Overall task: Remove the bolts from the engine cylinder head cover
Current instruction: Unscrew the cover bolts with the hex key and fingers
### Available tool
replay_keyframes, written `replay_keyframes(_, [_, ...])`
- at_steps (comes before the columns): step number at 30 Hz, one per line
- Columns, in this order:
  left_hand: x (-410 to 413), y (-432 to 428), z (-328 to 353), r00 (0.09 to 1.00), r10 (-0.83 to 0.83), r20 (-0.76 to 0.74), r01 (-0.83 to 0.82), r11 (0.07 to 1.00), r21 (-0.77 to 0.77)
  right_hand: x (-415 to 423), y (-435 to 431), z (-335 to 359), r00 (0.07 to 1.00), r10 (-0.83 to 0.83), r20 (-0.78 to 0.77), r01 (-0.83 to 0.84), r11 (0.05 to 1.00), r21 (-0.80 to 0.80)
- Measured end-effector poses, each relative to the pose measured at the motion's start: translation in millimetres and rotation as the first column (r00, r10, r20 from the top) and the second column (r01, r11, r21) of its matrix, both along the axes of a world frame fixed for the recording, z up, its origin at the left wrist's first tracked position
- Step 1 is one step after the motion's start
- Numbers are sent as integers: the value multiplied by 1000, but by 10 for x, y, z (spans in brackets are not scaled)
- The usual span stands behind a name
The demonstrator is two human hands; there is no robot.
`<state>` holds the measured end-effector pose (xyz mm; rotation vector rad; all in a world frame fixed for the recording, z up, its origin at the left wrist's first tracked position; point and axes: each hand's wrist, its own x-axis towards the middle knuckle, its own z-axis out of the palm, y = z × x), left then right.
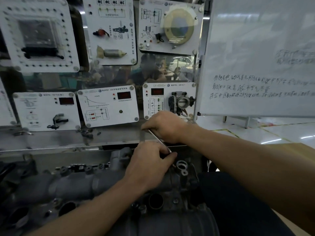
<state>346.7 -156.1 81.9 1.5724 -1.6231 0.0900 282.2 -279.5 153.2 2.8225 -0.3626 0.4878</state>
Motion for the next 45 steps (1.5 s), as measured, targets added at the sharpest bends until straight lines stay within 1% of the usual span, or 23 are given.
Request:
replay_keyframes(2, [-44,53,9,1000,5,-3,-5,1000,-27,-40,7,-50,996,-57,69,52,996,67])
replay_keyframes(3, [-56,77,27,997,2,-79,-6,998,-56,-65,11,-63,992,-92,91,82,991,101])
replay_keyframes(5, [-49,103,65,960,-27,-280,-10,991,-131,-122,24,-92,985,-151,80,140,981,135])
replay_keyframes(6, [-47,123,81,950,-38,-310,-4,991,-134,-151,40,-108,983,-173,58,164,977,138])
replay_keyframes(9, [-67,185,76,985,-29,-171,22,999,-43,-251,115,-82,969,-244,27,236,956,172])
replay_keyframes(12, [-67,192,55,990,-9,-143,5,1000,-28,-379,139,65,944,-314,99,295,940,170])
replay_keyframes(15, [-3,163,68,985,-5,-171,1,1000,-29,-540,177,196,919,-375,122,364,926,101])
replay_keyframes(19, [39,193,89,995,-10,-99,11,1000,11,-843,344,256,902,-431,17,431,902,-13])
replay_keyframes(21, [39,219,147,997,-29,-67,31,999,31,-1082,488,295,908,-416,-50,414,909,-51])
replay_keyframes(24, [-27,246,284,996,-80,-30,83,993,85,-1464,747,347,907,-401,-127,402,916,-18])
replay_keyframes(25, [-84,261,336,992,-116,-48,120,988,98,-1581,828,350,905,-404,-133,407,913,0])
replay_keyframes(27, [-225,295,445,969,-206,-136,221,970,104,-1787,975,341,900,-417,-125,424,905,35])
replay_keyframes(30, [-458,370,601,894,-340,-290,377,923,80,-2033,1137,278,904,-417,-90,425,898,111])
replay_keyframes(32, [-573,445,672,863,-395,-316,435,898,66,-2150,1191,212,912,-407,-50,408,893,189])
replay_keyframes(35, [-640,581,762,856,-427,-290,464,883,69,-2174,1242,99,925,-379,38,354,892,280])
replay_keyframes(39, [-551,752,847,889,-390,-239,420,903,91,-1913,1364,-1,938,-277,207,187,910,371])
replay_keyframes(42, [-478,864,858,896,-385,-221,414,904,104,-1822,1449,-23,947,-243,211,155,919,363])
replay_keyframes(45, [-525,928,813,890,-400,-217,438,883,169,-2002,1522,-16,952,-252,175,167,905,391])
